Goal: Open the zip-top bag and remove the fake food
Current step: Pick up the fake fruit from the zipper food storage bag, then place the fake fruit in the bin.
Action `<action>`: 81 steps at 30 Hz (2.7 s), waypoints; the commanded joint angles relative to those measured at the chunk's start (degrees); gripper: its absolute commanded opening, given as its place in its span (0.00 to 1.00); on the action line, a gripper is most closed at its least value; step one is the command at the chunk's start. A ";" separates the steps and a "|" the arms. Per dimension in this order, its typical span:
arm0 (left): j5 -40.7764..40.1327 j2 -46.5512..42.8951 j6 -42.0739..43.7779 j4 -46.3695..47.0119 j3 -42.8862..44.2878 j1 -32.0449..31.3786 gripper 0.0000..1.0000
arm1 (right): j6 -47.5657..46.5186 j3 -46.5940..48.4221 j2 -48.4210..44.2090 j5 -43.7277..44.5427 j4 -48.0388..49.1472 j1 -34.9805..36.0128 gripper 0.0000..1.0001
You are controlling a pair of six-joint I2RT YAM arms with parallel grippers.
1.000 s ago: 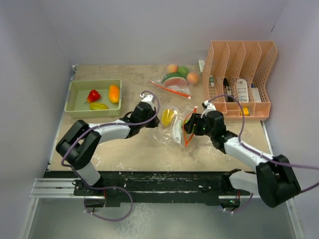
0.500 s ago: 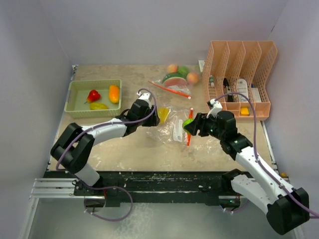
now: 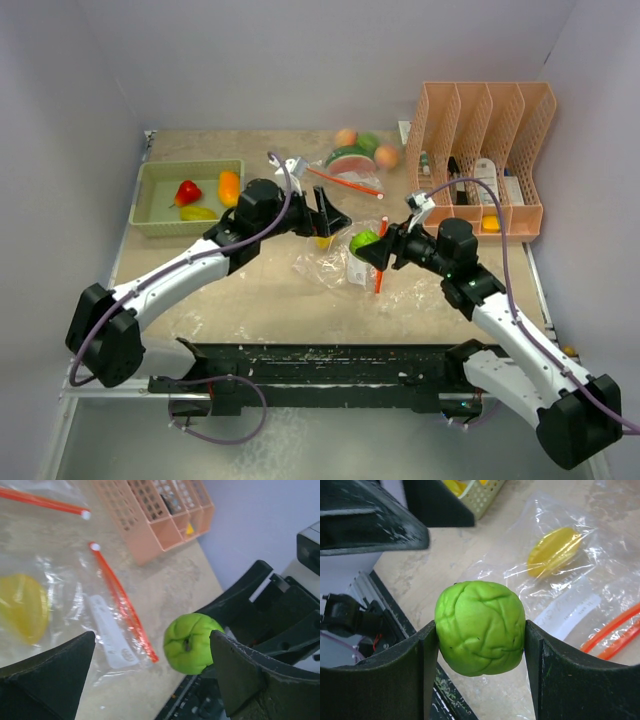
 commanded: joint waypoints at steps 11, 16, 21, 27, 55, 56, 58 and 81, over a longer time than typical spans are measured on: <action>23.43 11.84 -18.56 22.17 -1.48 0.23 0.99 | -5.15 2.22 -1.50 -6.54 5.42 1.94 0.37; 26.61 14.19 -22.41 27.73 -1.73 0.15 0.99 | -5.61 2.11 -1.16 -6.07 5.28 2.12 0.38; 29.90 15.95 -23.94 30.09 -1.56 -0.12 0.99 | -6.48 2.15 -0.87 -2.88 4.30 2.11 0.37; 30.72 16.53 -23.93 29.99 -2.53 -0.43 0.88 | -7.62 3.32 -0.11 2.68 1.98 2.11 0.37; 28.14 12.54 -17.08 19.48 -1.72 23.48 0.56 | -4.46 0.21 -3.73 3.98 -3.93 2.11 0.68; 26.05 11.83 -14.78 16.28 -1.25 25.23 0.56 | -4.44 0.18 -3.75 4.07 -3.97 2.11 0.68; 19.84 10.10 -9.81 8.61 0.10 28.53 0.57 | -4.44 0.17 -3.70 4.24 -4.10 2.11 0.68; -7.81 7.65 -0.23 -6.15 1.33 43.32 0.99 | -4.56 -1.19 -2.42 3.82 -3.52 2.11 0.68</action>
